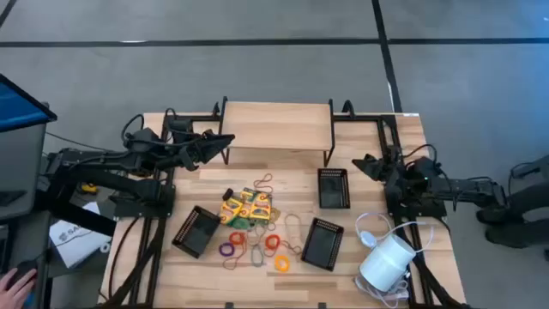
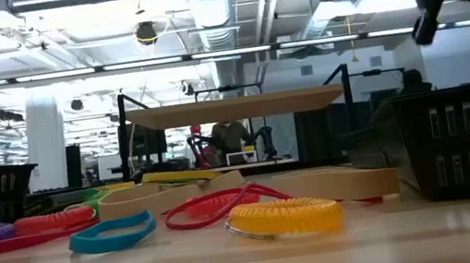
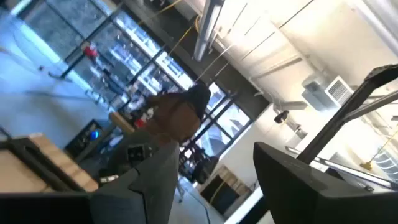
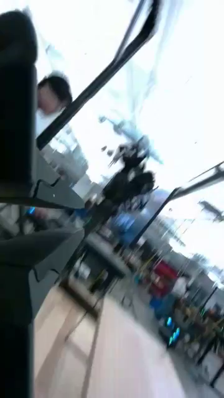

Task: Pick & Place Office Desk Supplies
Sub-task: Put the black rubber band into the top right black bin

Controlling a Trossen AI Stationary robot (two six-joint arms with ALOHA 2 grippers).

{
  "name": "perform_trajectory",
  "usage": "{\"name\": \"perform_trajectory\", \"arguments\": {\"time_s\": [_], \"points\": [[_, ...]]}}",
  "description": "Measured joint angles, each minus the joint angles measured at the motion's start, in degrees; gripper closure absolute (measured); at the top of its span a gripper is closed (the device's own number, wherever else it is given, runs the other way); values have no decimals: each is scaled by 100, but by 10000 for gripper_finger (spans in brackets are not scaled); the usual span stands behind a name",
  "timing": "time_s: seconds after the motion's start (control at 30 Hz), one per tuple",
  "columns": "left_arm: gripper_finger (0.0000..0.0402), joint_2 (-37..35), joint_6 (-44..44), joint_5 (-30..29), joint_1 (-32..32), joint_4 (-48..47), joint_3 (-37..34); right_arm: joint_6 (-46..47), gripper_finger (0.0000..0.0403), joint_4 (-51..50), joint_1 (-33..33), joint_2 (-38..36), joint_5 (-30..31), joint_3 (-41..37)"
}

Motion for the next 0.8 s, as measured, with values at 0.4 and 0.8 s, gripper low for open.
{"name": "perform_trajectory", "arguments": {"time_s": [0.4, 0.8], "points": [[198, -2, 317, -129, -48, 62, 0, 37, 344, 1378, 0, -2, 144, 0], [198, -2, 286, 141, -48, 16, 0, 146, 344, 1378, 7, 0, 142, 0]]}}
